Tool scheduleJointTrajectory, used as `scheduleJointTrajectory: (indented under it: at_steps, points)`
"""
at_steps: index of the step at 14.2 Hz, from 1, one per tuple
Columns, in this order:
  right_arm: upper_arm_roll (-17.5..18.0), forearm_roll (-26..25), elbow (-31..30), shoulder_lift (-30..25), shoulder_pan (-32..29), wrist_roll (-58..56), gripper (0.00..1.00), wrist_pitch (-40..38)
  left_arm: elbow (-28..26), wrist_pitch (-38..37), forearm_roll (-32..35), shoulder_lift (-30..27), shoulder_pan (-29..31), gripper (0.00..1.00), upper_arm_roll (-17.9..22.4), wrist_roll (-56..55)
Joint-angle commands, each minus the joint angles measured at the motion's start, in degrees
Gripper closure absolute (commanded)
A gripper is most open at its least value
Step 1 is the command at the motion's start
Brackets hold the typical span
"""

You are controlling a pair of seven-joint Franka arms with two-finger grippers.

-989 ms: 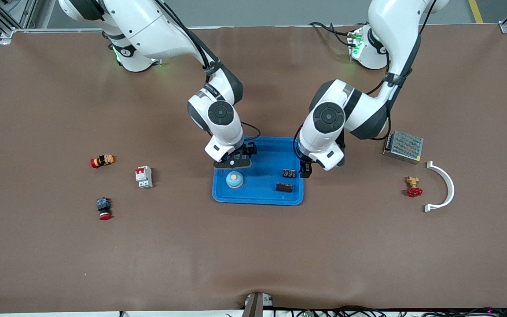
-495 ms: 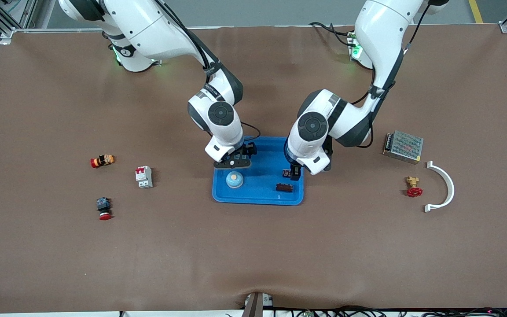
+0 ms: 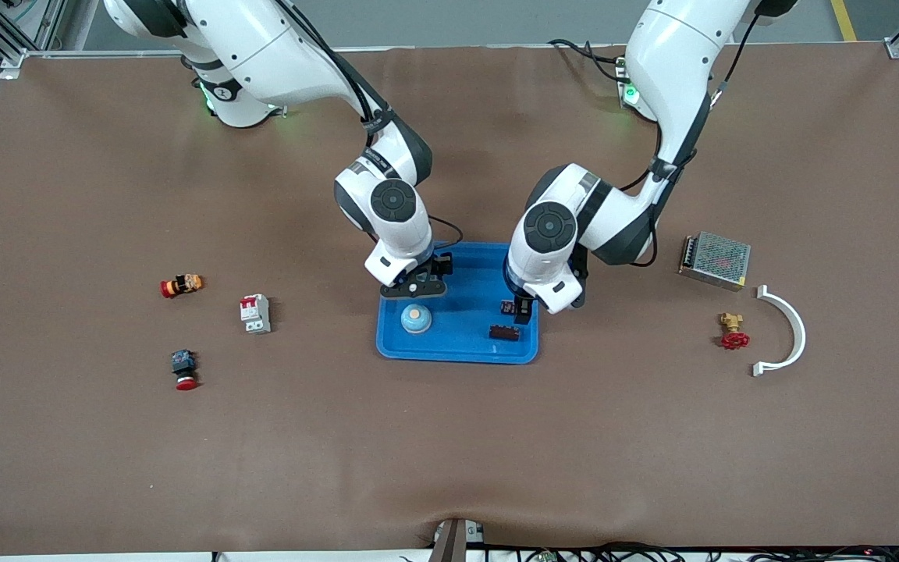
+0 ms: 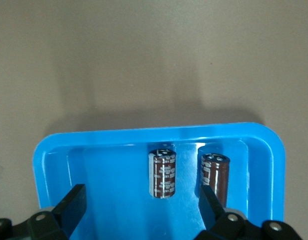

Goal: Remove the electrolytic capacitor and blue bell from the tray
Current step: 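Close the right gripper on the blue bell while the left gripper aligns, then lift the blue bell with the right gripper and carry it toward the breaker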

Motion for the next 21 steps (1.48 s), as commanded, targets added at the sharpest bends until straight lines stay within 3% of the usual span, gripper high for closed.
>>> scheduleJointTrajectory:
  at_steps: [1, 3, 4, 12, 15, 21]
  points:
    - [-0.5, -1.0, 1.0, 1.1, 0.7, 1.3, 0.49, 0.2, 0.8, 2.2, 1.5, 1.4, -0.4, 0.0, 0.3, -0.9]
    - [-0.5, -1.0, 1.0, 1.2, 0.7, 1.3, 0.62, 0.5, 0.9, 3.2, 1.6, 2.1, -0.4, 0.0, 0.3, -0.7]
    - [-0.5, -1.0, 1.0, 1.2, 0.7, 1.3, 0.63, 0.5, 1.0, 3.2, 2.6, 2.1, -0.4, 0.0, 0.3, -0.9]
    - [-0.3, 0.0, 1.5, -1.9, -0.2, 0.9, 0.63, -2.4, 1.1, 5.3, 3.8, 3.6, -0.5, 0.0, 0.3, -1.4]
    - [-0.2, 0.0, 4.4, -4.1, -0.8, 0.8, 0.63, -9.6, 1.1, 6.3, 3.9, 4.7, -1.2, 0.0, 0.4, -1.4]
    - [0.2, 1.1, 15.9, -6.2, -4.4, -3.5, 0.63, -29.5, 1.1, 7.0, 4.0, 5.3, -1.3, 0.0, 0.5, -1.4]
